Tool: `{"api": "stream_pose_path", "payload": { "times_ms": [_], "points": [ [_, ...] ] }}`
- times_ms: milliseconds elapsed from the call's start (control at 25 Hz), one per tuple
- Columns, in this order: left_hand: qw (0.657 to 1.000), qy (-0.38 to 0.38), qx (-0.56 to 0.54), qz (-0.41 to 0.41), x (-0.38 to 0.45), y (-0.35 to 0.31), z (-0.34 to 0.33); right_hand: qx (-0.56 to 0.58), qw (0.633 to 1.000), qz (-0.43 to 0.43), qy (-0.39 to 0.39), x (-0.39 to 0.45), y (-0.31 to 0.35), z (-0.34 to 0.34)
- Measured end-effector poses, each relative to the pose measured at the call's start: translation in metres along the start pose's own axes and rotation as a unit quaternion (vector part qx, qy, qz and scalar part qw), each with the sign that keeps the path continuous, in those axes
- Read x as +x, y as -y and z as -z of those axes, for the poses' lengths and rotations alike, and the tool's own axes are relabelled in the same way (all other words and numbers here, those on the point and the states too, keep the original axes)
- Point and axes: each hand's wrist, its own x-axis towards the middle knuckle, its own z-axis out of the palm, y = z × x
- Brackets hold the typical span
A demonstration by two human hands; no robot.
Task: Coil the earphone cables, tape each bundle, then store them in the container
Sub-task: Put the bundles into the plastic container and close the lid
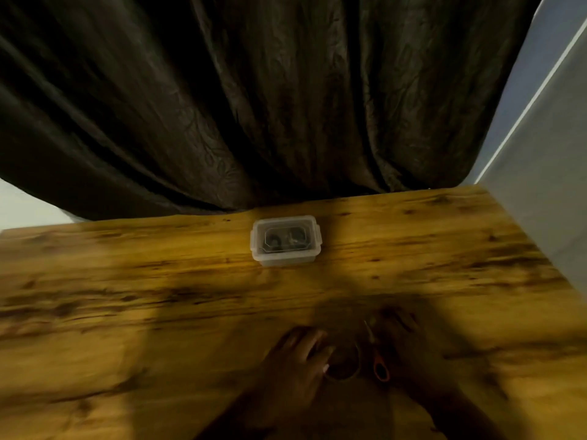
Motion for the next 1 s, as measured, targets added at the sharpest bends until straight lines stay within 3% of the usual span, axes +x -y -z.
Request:
{"api": "stream_pose_path", "payload": {
  "times_ms": [240, 560, 800, 920, 1000],
  "points": [
    [0.998, 0.053, 0.021, -0.019, -0.008, -0.001, -0.025, -0.047, 0.998, -0.043, 0.018, -0.045, 0.020, -0.004],
    [0.998, 0.050, 0.015, 0.027, 0.004, -0.015, -0.016, -0.047, 0.998, -0.024, -0.022, -0.050, 0.025, -0.004],
    [0.997, 0.074, 0.028, 0.006, 0.032, -0.009, -0.016, -0.069, 0.997, -0.020, -0.022, -0.027, 0.013, -0.005],
    [0.995, 0.085, 0.018, 0.041, 0.053, -0.015, -0.011, -0.051, 0.998, -0.024, -0.021, -0.003, -0.004, -0.007],
    [0.992, 0.104, 0.015, 0.063, 0.060, -0.017, -0.007, -0.037, 0.997, -0.072, -0.014, 0.017, -0.011, -0.006]
  ]
}}
